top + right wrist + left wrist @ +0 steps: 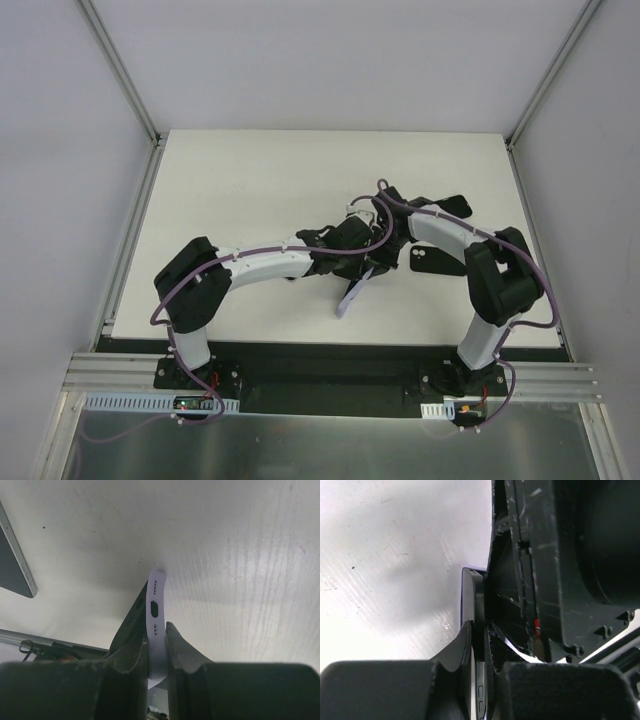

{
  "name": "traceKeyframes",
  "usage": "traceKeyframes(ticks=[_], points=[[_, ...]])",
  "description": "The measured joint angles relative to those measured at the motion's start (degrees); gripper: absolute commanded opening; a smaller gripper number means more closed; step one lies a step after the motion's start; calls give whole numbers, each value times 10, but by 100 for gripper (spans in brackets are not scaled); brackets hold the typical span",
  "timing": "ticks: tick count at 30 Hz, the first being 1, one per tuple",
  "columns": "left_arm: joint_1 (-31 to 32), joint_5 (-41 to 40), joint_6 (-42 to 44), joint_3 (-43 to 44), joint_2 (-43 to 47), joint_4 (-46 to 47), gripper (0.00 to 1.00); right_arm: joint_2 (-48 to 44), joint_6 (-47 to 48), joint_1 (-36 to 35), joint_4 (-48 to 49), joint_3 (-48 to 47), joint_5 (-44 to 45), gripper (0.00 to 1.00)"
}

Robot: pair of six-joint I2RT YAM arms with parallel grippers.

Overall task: Take the phone out of the phone case
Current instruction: Remove the phone case from the phone.

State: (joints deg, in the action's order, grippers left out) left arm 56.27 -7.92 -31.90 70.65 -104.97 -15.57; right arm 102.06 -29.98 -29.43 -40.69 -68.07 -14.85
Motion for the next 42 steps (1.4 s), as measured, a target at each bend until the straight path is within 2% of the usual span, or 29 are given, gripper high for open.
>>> traceKeyframes(ticks=[11, 29, 42], points=[[-20, 47, -6, -27, 12, 41, 0, -84, 9, -2, 115, 102, 24, 1], [-24, 50, -20, -51, 33, 64, 0, -160, 6, -2, 257, 213, 31, 1], [-28, 68, -22, -61, 42, 70, 0, -204, 6, -10, 293, 257, 47, 1]])
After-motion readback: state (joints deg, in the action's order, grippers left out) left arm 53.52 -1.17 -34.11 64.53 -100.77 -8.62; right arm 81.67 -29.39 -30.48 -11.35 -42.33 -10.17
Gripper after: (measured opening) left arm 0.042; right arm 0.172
